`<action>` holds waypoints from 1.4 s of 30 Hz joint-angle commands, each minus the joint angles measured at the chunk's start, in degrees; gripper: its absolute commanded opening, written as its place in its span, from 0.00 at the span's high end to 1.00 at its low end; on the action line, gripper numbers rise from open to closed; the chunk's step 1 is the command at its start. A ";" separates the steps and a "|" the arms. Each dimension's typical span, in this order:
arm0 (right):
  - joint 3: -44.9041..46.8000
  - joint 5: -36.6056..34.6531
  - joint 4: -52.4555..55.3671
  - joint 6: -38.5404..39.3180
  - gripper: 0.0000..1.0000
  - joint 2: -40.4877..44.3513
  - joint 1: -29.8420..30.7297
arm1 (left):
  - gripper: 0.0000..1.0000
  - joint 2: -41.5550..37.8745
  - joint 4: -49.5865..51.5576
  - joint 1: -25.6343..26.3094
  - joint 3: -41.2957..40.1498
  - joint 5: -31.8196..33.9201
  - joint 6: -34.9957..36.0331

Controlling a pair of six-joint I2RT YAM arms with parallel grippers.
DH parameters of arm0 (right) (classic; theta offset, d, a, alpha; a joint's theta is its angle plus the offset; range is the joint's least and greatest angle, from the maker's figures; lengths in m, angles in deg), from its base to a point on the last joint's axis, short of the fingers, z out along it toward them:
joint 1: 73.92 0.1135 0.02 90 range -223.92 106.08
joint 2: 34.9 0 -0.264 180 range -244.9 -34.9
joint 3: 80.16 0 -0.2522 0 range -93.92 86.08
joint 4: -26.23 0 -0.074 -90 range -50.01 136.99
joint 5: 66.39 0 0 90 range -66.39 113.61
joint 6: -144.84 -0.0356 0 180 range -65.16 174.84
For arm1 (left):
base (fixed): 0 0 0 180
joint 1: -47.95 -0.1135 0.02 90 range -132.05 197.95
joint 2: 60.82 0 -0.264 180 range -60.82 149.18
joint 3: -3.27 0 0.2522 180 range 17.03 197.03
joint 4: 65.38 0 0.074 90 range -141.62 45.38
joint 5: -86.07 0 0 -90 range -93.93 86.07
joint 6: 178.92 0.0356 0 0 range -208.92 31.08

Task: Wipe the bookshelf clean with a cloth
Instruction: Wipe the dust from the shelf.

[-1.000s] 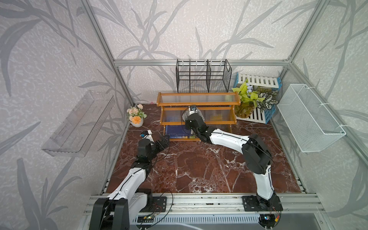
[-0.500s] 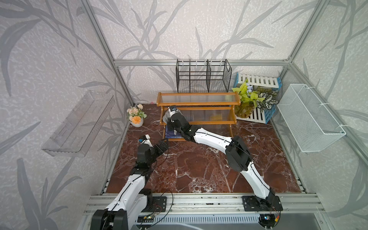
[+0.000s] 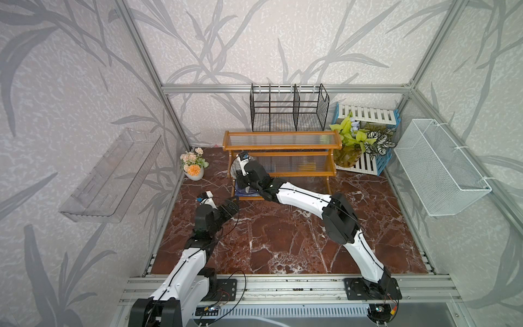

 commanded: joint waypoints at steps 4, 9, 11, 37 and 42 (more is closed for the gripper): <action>7.16 2.89 -0.58 2.53 1.00 8.21 0.39 | 0.01 -0.73 0.89 -0.92 0.60 0.44 0.74; 15.35 1.85 -3.44 2.79 1.00 15.11 -0.97 | 0.00 -0.96 0.89 -1.52 0.35 0.19 0.66; 18.78 1.12 -4.48 2.80 1.00 18.62 -1.11 | 0.00 -0.80 0.78 -1.65 0.38 0.11 0.57; 52.16 -12.03 -7.42 -6.88 1.00 43.21 -24.30 | 0.00 -0.53 1.04 -2.12 1.17 0.38 0.56; 54.34 -7.95 -5.24 -8.01 1.00 46.62 -27.27 | 0.00 -0.31 1.07 -2.16 1.15 0.62 0.57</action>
